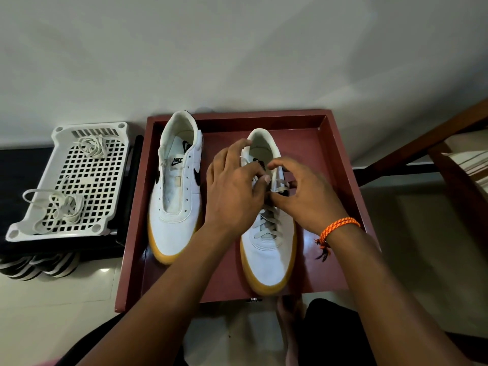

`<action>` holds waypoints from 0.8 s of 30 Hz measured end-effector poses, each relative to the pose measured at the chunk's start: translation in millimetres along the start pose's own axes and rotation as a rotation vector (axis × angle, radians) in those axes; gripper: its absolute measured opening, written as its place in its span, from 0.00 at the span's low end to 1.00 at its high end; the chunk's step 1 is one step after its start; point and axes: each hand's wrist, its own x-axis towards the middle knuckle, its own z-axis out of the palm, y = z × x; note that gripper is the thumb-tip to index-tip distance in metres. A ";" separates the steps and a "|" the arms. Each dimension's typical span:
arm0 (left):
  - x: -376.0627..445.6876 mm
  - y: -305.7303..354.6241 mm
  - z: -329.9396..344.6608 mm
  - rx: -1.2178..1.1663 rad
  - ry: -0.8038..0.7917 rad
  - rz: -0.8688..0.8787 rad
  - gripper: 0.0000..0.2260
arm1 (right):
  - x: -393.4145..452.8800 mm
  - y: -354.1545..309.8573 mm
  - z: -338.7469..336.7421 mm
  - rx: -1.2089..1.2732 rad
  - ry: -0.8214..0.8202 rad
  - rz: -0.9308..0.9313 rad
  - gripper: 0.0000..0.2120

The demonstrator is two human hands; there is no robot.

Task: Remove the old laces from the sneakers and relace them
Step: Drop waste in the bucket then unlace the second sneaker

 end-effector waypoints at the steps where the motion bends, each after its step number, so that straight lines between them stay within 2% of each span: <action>1: 0.8 0.9 -0.5 -0.035 0.012 0.003 0.04 | 0.2 0.0 0.0 -0.001 -0.002 -0.002 0.26; 3: 3.2 2.3 -2.4 -0.122 0.073 -0.008 0.04 | 0.5 -0.5 -0.8 0.006 -0.007 0.001 0.26; 6: 7.8 0.0 -9.0 -0.377 0.138 -0.124 0.09 | 0.3 -1.8 -1.5 0.014 -0.007 0.019 0.26; 11: 9.1 13.0 -24.8 -1.080 0.079 -0.398 0.12 | -1.0 -3.9 -2.6 0.015 -0.013 0.042 0.26; 15: 13.1 11.2 -26.6 -1.281 0.042 -0.455 0.14 | -1.0 -3.7 -1.9 0.033 -0.016 0.042 0.26; 18: 15.1 11.6 -29.0 -1.357 0.086 -0.535 0.12 | -1.2 -4.0 -1.6 0.034 -0.014 0.050 0.26; 20: 17.8 8.3 -32.9 -1.290 0.117 -0.596 0.11 | -1.7 -4.4 -1.6 0.035 -0.016 0.051 0.25; 21: 18.5 3.7 -33.2 -1.129 0.129 -0.596 0.10 | -1.6 -4.3 -1.6 0.033 -0.017 0.053 0.25; 24: 14.9 -10.8 -30.2 -0.334 0.080 -0.410 0.03 | -1.3 -4.0 -1.1 0.026 -0.014 0.054 0.25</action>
